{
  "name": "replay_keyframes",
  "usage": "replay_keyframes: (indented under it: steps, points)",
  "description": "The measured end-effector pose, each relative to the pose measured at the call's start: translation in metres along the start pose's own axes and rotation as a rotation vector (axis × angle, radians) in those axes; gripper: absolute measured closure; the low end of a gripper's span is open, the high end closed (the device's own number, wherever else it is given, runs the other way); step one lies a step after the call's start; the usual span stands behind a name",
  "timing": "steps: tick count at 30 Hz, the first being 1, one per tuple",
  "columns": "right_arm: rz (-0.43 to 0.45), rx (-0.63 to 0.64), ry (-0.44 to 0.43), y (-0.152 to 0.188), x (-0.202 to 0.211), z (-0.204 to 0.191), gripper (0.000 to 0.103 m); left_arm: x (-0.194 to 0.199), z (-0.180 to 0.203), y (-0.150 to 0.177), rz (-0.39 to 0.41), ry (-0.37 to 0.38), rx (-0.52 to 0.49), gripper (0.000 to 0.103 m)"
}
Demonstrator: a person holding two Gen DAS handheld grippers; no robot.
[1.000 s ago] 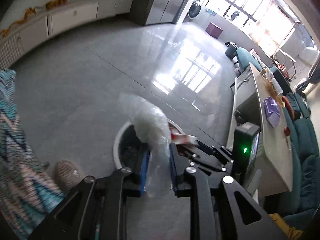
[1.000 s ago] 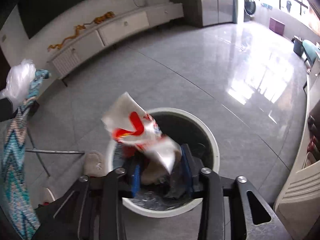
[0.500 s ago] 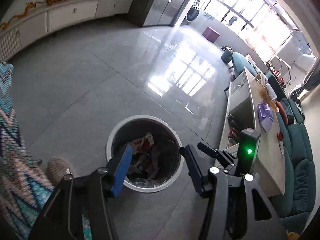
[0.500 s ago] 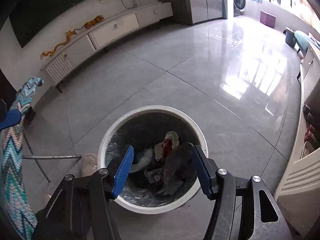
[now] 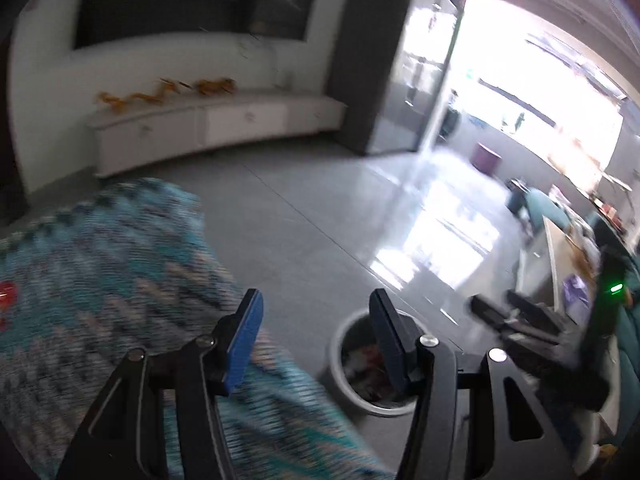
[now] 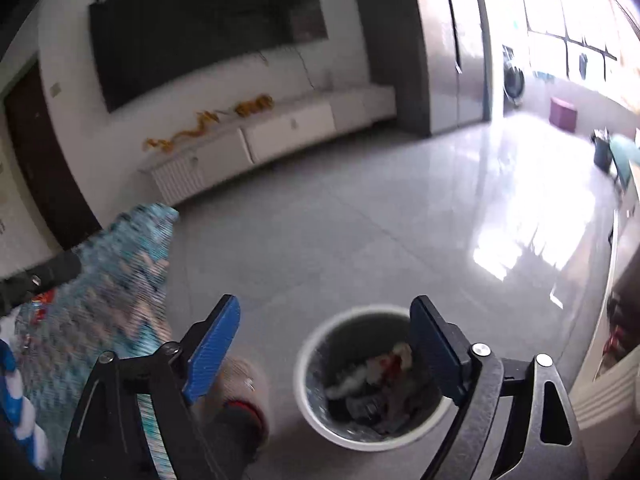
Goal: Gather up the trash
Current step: 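Move both open tools back over the blanket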
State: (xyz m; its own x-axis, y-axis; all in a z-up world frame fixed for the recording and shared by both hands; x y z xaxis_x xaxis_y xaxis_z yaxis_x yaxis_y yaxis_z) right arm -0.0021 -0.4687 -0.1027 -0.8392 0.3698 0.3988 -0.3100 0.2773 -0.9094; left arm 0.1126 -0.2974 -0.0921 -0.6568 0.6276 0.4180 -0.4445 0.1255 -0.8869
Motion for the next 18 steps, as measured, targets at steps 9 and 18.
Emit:
replay_keyframes:
  steps: [9,18]
  points:
    - [0.194,0.066,-0.156,-0.062,0.055,-0.107,0.000,0.109,-0.103,-0.023,0.175,-0.214,0.021,0.050]
    - [0.262,0.120,-0.343,-0.082,0.087,-0.205,0.000,0.206,-0.201,-0.021,0.280,-0.484,0.082,0.044]
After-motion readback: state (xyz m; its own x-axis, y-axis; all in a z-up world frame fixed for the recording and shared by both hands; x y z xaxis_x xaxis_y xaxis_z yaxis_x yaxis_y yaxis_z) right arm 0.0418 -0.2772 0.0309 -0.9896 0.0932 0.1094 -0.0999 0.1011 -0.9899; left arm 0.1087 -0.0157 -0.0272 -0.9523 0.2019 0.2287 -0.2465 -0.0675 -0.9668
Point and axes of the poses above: each gripper's, at about its wrist camera, not at the fingertips, and x roughly against the way its jaws point, z to its right, y to its underside, the point moved 5 cm from there along -x, roughly the way its jaws point, and after that the axes turned 14 degrees about z, right-handed, at the moved point
